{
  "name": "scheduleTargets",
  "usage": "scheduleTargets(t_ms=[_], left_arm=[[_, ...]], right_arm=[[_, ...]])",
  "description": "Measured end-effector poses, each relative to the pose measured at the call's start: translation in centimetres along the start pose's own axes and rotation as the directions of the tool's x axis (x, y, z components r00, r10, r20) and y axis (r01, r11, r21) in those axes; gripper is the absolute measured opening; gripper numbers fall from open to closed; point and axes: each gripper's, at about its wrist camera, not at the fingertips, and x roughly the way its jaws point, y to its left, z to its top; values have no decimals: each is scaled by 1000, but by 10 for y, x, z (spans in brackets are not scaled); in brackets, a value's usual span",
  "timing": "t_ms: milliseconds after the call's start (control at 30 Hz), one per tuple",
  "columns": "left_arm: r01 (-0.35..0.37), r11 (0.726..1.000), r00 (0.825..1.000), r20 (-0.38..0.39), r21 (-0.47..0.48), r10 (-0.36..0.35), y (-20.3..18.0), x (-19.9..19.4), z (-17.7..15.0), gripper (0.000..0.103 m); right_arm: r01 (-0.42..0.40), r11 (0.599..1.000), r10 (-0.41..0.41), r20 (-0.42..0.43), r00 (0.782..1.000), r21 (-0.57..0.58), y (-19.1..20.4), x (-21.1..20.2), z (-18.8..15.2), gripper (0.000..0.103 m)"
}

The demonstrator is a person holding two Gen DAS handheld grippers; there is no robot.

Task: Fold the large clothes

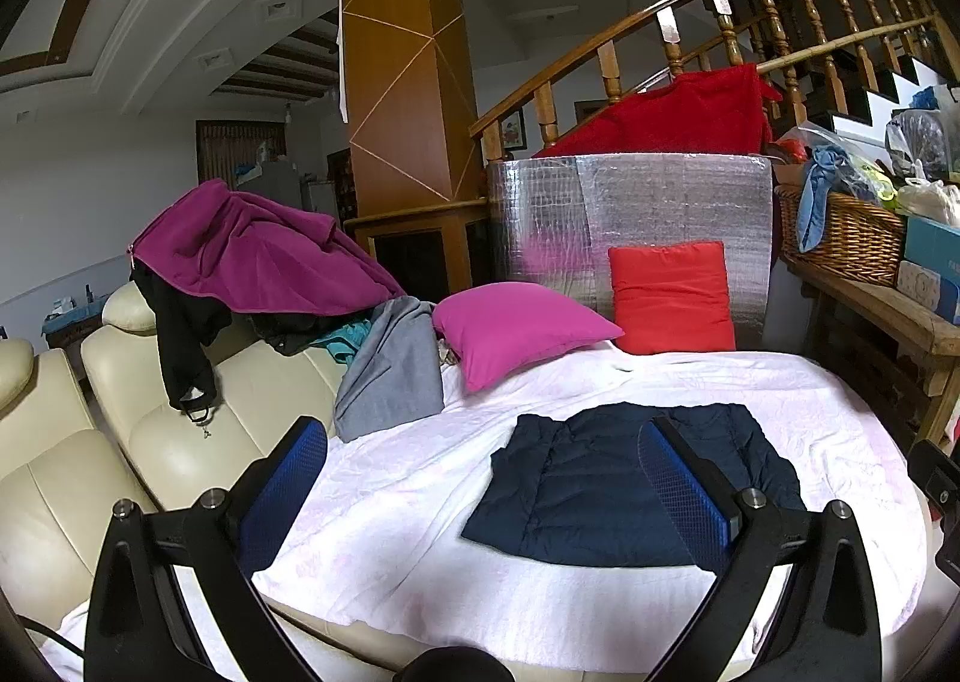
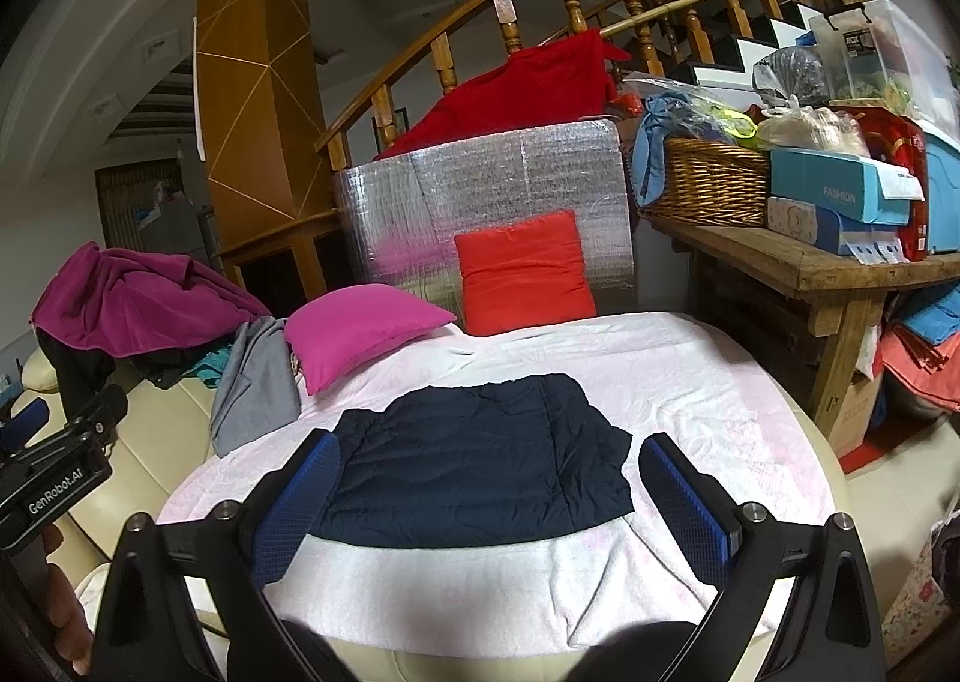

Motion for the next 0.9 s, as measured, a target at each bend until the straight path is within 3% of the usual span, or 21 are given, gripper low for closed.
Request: scheduleTargets(t_ms=[900], left_arm=[[19,1000,1000,12,-25,-18,13,9,-6,103]], right_arm=[[-7,999,7,-21,1000,-46,16,17,2,102]])
